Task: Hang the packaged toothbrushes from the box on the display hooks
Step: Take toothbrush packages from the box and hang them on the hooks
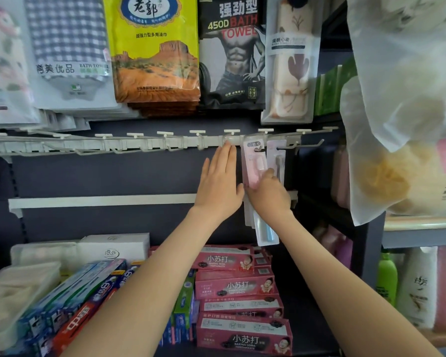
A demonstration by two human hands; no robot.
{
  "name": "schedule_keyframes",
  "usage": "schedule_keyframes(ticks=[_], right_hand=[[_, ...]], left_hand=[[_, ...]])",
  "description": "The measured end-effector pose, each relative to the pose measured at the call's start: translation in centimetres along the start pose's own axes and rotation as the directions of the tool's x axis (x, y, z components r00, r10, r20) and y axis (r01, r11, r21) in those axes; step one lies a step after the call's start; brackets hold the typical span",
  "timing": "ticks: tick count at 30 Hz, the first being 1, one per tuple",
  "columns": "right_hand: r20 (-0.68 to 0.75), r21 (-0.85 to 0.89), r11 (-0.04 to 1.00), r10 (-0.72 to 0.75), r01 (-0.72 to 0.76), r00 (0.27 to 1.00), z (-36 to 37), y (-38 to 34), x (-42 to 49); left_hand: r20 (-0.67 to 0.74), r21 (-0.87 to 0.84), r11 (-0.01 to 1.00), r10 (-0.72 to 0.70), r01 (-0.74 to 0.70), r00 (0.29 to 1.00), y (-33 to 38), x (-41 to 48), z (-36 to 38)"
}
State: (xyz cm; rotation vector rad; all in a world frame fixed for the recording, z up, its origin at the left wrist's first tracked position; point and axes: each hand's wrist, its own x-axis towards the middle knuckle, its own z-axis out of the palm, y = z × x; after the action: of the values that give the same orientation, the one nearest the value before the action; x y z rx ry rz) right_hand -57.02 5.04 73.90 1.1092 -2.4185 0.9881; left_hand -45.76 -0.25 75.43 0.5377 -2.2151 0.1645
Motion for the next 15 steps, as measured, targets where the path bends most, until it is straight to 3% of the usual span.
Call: schedule_keyframes(ticks=[8,15], right_hand=[[0.008,0.017,0.998,0.054,-0.054,0.998,1.9,-0.6,-3.3],[-0.014,0.139,0.98,-0.14,0.14,0.99,4.7,-1.5,-16.3]], left_hand=[[0.029,-0.012,1.0,0.024,-0.024,0.999,-0.8,-4.0,0.7],[0.092,-0.214,0.976,-0.02,0.039,0.996,-2.9,-19.4,0.7]])
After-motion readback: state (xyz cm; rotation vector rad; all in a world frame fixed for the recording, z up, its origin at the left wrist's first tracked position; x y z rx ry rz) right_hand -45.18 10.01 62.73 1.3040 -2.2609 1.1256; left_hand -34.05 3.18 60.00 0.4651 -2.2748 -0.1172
